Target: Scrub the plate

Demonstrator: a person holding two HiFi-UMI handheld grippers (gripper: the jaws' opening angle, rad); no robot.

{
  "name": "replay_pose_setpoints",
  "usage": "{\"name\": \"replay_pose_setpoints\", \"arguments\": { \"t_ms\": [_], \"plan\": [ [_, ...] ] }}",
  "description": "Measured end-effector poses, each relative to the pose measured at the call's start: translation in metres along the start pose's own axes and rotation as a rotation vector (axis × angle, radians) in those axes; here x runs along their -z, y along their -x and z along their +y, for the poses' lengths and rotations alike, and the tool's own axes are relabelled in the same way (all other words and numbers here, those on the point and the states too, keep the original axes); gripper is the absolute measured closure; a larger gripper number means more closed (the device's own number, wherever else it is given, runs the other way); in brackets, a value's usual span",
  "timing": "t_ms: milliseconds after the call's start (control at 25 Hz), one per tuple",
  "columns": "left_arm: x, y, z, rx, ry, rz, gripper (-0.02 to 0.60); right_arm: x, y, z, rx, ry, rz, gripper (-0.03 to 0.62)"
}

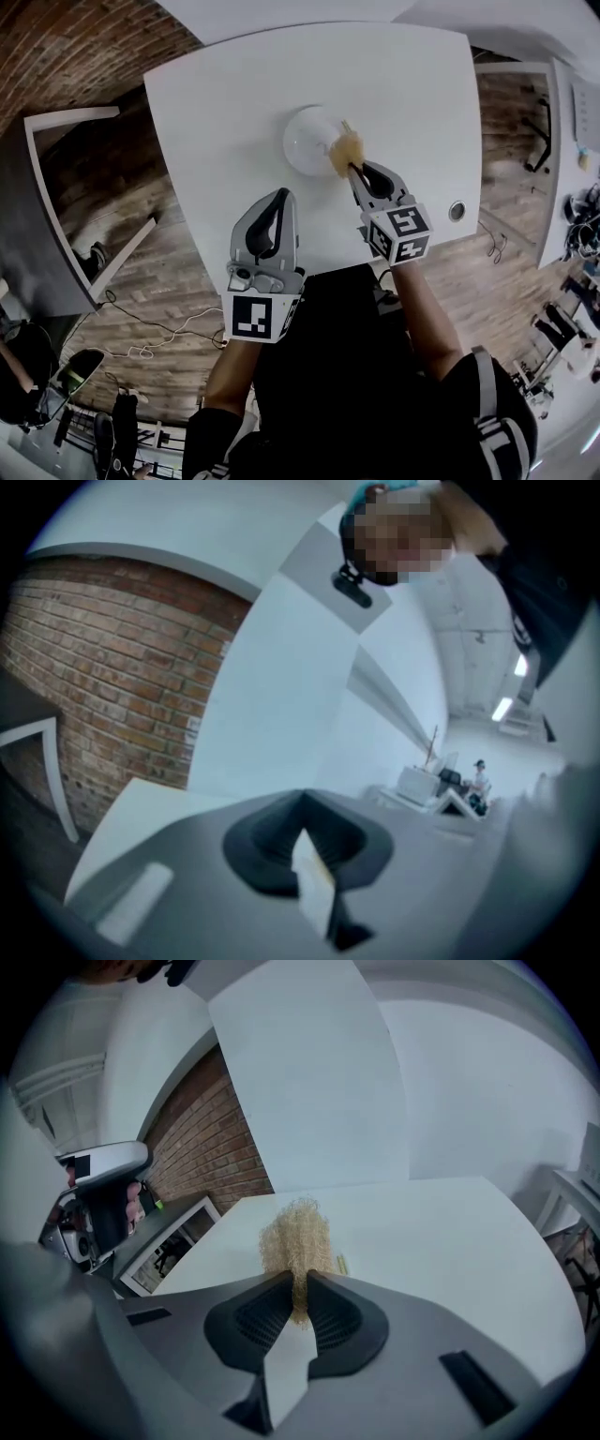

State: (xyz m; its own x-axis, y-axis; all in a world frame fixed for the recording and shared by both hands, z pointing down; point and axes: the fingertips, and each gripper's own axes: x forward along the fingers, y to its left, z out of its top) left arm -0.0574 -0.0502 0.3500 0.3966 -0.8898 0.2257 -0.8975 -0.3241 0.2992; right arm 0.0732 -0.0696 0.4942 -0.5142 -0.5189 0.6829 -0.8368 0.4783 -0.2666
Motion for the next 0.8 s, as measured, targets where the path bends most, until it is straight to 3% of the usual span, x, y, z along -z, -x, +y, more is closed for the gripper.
{"name": "replay_pose_setpoints", "arguments": {
  "t_ms": [440,800],
  "plan": [
    [0.021,-0.009,0.008,-0.005,0.055,0.014,0.578,0.022,-0.038,-0.025,0.047,-0.023,0.088,0.552],
    [0.041,-0.013,0.02,-0.017,0.104,0.033,0.578,0.013,-0.057,-0.03,0.052,-0.006,0.084,0.551]
  ]
}}
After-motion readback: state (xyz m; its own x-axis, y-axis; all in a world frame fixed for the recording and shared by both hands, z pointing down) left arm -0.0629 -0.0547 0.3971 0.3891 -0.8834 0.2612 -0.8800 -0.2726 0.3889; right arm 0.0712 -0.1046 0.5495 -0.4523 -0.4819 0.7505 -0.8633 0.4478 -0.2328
